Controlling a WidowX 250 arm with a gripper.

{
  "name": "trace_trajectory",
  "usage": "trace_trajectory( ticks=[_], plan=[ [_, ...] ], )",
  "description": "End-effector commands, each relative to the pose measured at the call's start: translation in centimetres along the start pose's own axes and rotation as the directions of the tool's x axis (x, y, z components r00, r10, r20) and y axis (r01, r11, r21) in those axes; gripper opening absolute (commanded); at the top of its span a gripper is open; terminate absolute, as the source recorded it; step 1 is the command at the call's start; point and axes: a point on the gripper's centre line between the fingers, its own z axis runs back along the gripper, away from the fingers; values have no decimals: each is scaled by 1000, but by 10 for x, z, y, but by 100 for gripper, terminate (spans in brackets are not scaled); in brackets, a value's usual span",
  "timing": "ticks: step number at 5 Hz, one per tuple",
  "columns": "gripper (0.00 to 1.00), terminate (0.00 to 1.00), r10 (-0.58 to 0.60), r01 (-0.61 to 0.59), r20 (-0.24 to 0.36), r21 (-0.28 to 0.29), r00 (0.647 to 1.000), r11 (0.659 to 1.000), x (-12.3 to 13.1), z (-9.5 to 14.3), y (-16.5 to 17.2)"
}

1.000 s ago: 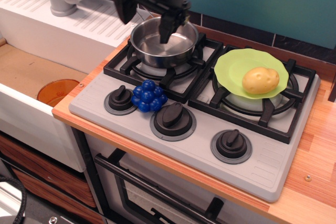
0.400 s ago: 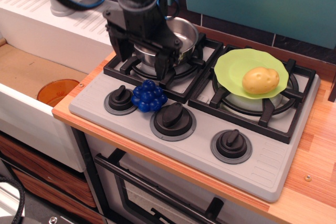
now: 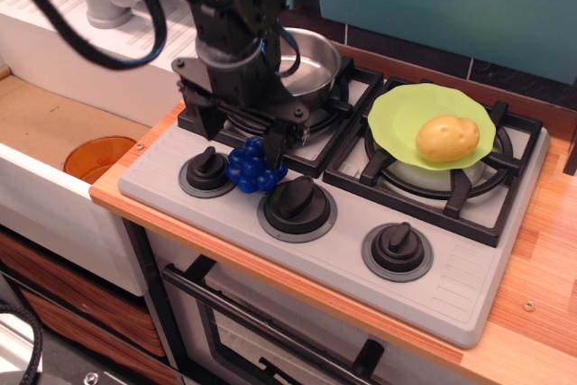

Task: Put potato on plate and blueberry in pot or pan on stove

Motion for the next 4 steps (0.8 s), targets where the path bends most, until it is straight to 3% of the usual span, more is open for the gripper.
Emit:
trace_trajectory(
  ticks=[1,3,4],
  plan=[
    [100,0,15,-14,81,-14,997,1000,9,-7,-10],
    [100,0,7,-4,107,-22,994,1000,11,-21,-10],
    [0,0,28,-26,108,-15,994,1000,10,-21,-11]
  ],
)
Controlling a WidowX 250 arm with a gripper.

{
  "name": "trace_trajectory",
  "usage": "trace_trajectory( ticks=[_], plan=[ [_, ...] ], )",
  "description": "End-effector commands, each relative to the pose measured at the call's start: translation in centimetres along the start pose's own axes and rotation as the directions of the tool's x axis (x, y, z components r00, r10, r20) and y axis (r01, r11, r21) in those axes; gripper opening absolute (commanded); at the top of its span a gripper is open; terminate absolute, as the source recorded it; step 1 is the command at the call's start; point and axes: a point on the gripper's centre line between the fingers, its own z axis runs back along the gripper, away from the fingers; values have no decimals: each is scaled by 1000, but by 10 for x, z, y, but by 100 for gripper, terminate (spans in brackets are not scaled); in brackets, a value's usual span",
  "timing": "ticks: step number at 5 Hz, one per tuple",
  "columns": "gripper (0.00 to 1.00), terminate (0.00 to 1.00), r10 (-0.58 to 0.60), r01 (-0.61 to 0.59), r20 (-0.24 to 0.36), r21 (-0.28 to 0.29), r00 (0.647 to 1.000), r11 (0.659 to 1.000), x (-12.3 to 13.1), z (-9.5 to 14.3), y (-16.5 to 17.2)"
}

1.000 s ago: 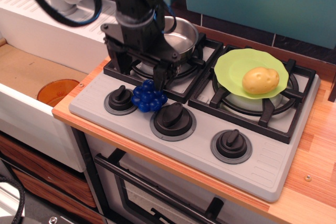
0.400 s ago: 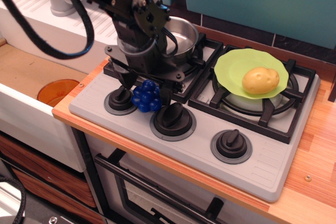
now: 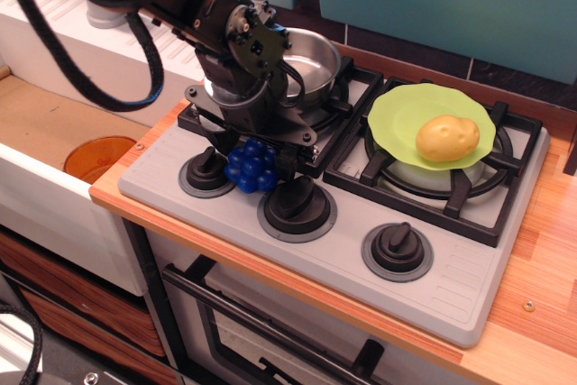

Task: Put potato on plate and blueberry in pot or pan on stove

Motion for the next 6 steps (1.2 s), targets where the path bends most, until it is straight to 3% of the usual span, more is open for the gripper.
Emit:
trace_trajectory(
  ticks=[1,4,6],
  plan=[
    [0,0,30,-30,10,17,1000,999,8,2,-5],
    [0,0,46,-45,-37,38,998,998,14,33,-14],
    [0,0,38,-35,-74,46,996,998,32,56,-15]
  ],
)
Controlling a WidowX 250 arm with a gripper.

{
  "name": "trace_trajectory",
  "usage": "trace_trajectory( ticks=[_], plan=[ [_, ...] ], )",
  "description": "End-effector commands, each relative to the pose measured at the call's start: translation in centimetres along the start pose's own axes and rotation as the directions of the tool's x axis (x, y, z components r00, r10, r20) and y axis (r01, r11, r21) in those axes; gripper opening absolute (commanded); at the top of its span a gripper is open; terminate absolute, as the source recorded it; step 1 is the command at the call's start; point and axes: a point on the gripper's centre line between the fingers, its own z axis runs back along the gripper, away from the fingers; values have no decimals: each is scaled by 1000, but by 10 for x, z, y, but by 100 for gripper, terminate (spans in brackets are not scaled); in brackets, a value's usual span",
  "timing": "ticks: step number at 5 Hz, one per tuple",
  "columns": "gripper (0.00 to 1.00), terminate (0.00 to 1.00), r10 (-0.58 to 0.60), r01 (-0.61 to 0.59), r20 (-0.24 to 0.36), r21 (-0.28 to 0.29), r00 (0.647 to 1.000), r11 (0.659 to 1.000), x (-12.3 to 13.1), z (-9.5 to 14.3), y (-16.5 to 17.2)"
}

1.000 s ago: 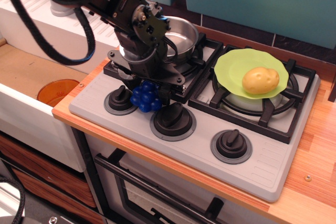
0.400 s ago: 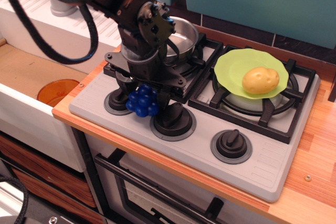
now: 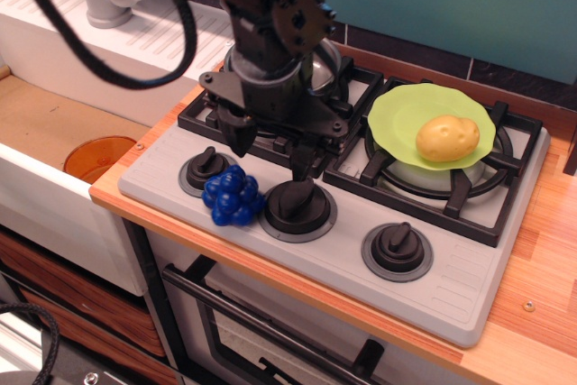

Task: Put potato on plate and blueberry in pot or pan on stove

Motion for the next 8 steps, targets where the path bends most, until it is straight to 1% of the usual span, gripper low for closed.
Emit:
trace_trajectory(
  ticks=[1,2,3,4,5,8],
  plan=[
    [0,0,-22,22,34,-5,999,1000,37,32,3],
    [100,0,-40,40,33,-4,999,999,34,31,6],
    [100,0,-41,41,34,-4,999,999,22,33,7],
    [100,0,-39,39,25,-10,999,999,12,39,9],
    [100,0,-38,38,33,-7,999,999,1,44,16],
    [100,0,-41,43,113,-14,993,999,-16,8,22]
  ],
)
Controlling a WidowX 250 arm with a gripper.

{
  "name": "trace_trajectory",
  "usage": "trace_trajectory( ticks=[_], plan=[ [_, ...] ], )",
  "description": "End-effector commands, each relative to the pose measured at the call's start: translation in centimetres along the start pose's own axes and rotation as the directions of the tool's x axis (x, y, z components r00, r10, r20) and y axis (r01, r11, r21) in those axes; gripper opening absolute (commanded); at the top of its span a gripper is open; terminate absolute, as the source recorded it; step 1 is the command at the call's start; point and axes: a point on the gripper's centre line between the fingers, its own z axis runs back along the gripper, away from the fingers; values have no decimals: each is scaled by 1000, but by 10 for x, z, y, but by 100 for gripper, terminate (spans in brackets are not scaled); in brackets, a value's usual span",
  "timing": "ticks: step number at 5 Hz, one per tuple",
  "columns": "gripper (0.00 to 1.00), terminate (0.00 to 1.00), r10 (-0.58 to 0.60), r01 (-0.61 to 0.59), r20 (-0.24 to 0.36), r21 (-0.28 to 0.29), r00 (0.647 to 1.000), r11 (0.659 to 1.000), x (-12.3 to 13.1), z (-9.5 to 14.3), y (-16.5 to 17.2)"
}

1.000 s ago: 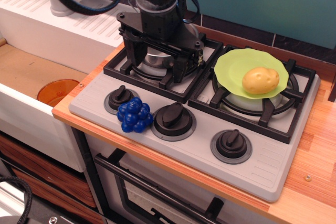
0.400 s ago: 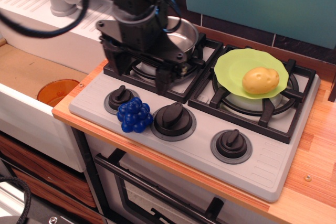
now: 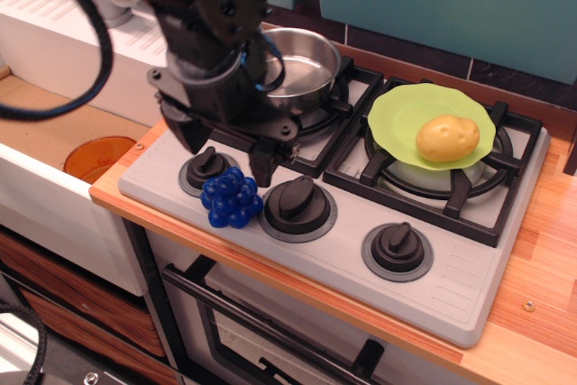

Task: Put potato on plate and blueberry in pot or pan on stove

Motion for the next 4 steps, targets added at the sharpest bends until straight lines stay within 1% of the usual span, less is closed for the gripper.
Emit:
trace_trajectory(
  ticks=[1,2,3,4],
  plan=[
    [100,0,-4,3,74,10,997,1000,2,-20,-2],
    [100,0,-2,2,100,5,995,1000,-2,-32,-4],
    [100,0,6,-6,113,3,994,1000,-6,-42,-7],
    [0,0,34,-35,123,-1,992,999,-8,-51,-12]
  ],
)
